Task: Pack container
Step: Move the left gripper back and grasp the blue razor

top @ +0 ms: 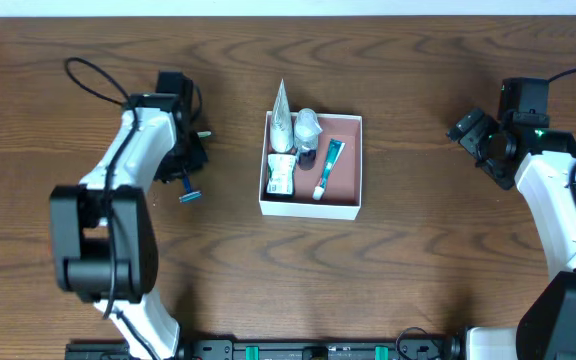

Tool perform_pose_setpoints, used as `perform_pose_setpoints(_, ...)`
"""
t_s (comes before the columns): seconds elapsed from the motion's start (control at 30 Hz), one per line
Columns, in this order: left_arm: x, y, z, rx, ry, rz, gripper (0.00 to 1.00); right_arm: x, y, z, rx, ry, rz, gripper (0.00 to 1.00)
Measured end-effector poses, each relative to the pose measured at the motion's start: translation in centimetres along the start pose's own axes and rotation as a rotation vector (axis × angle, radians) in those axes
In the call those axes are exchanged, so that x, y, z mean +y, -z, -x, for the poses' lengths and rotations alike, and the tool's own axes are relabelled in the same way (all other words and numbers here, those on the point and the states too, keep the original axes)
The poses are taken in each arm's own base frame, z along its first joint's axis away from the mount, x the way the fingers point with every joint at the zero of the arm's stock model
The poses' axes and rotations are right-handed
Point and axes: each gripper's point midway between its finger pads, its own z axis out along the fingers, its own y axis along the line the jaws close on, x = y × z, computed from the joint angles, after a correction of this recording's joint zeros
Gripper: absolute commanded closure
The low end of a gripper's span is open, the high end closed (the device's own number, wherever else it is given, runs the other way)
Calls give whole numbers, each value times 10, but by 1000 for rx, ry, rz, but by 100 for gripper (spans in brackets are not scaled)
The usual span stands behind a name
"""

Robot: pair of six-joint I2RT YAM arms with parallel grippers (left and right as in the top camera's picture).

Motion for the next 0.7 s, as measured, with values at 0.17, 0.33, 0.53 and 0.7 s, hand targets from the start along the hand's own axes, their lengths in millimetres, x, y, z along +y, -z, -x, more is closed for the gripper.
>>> perform_pose_setpoints(0.17,-4,-15,-4,39,-17,1,66,0,0,0,0,0,0,1)
perform_pose_setpoints(0.33,-6,-31,-5,65,-27,10,66,0,0,0,0,0,0,1)
perform_pose_setpoints(0.53,-10,-33,0,45,-63,-5,66,0,0,0,0,0,0,1)
perform_pose_setpoints(0.7,-10,-33,2,39,-71,-8,76,0,0,0,0,0,0,1)
